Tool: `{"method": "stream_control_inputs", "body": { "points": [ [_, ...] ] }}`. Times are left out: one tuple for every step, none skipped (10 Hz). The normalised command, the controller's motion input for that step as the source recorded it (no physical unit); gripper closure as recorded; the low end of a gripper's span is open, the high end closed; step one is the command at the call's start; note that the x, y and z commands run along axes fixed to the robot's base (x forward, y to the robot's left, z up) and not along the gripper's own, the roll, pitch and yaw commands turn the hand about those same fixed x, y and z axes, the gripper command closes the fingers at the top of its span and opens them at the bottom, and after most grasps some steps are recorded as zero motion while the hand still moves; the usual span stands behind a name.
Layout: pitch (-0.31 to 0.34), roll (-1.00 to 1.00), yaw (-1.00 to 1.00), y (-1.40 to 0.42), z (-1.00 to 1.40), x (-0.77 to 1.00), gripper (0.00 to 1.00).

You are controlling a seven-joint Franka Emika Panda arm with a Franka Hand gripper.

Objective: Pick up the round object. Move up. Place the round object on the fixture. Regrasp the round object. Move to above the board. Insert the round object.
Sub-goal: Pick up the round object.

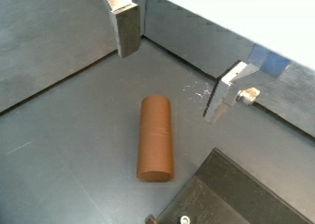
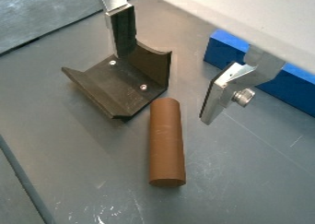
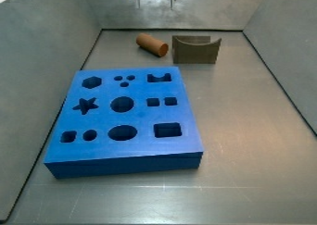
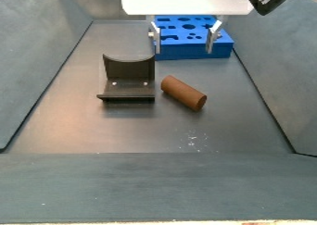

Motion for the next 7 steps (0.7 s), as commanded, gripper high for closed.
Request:
{"method": "stream_control_inputs", "body": {
  "points": [
    [-0.006,-0.01,0.0,0.0,0.0,0.0,0.0],
    [-0.063,-0.04,0.03,0.0,-0.02,-0.03,0.0],
    [-0.049,-0.04,0.02,0.0,0.0,0.0,0.0],
    [-0.031,0.0,0.01,0.0,0.0,0.0,0.0],
    [-0.04,0.0,0.0,0.0,0.0,-0.03,0.0],
    [0.0,-0.01,0.0,0.0,-0.01,0.05,0.0],
    [0.0,-0.02,-0.1,0.0,-0.01,0.17,0.0]
  ]
}}
